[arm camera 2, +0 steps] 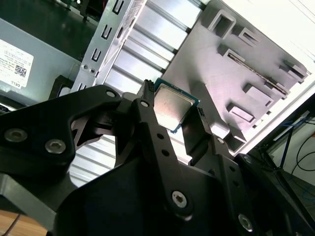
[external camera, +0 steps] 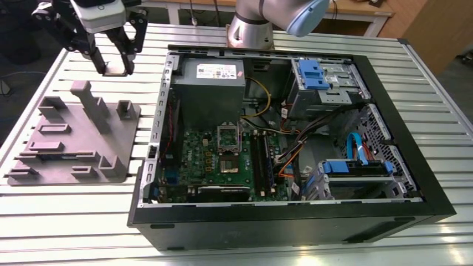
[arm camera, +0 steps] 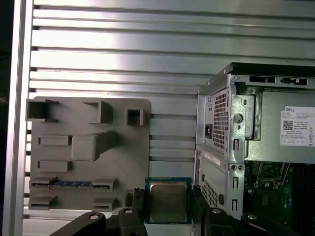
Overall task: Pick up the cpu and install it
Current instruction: 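Pick up the cpu and move it towards the insertion slot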
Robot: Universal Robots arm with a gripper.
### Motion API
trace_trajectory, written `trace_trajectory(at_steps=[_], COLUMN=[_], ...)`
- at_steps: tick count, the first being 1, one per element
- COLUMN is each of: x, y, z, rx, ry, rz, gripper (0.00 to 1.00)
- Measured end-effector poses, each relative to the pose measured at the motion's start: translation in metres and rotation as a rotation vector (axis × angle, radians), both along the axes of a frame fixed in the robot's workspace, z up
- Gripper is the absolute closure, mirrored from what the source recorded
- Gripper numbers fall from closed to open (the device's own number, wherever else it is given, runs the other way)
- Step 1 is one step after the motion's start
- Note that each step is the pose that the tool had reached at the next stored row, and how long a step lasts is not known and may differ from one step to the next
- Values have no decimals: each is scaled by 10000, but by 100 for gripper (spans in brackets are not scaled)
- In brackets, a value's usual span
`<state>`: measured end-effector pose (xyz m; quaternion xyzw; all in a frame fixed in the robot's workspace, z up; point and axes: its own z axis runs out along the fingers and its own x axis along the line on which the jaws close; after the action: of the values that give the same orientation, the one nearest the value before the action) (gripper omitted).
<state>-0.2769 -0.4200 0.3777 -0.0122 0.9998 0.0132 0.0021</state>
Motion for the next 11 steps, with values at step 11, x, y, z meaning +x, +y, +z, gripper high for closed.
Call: trace_trajectory(at_steps=[11], x=[29], y=[0], z=[0], rx=[0], ry=[1], rz=[0], gripper=[53])
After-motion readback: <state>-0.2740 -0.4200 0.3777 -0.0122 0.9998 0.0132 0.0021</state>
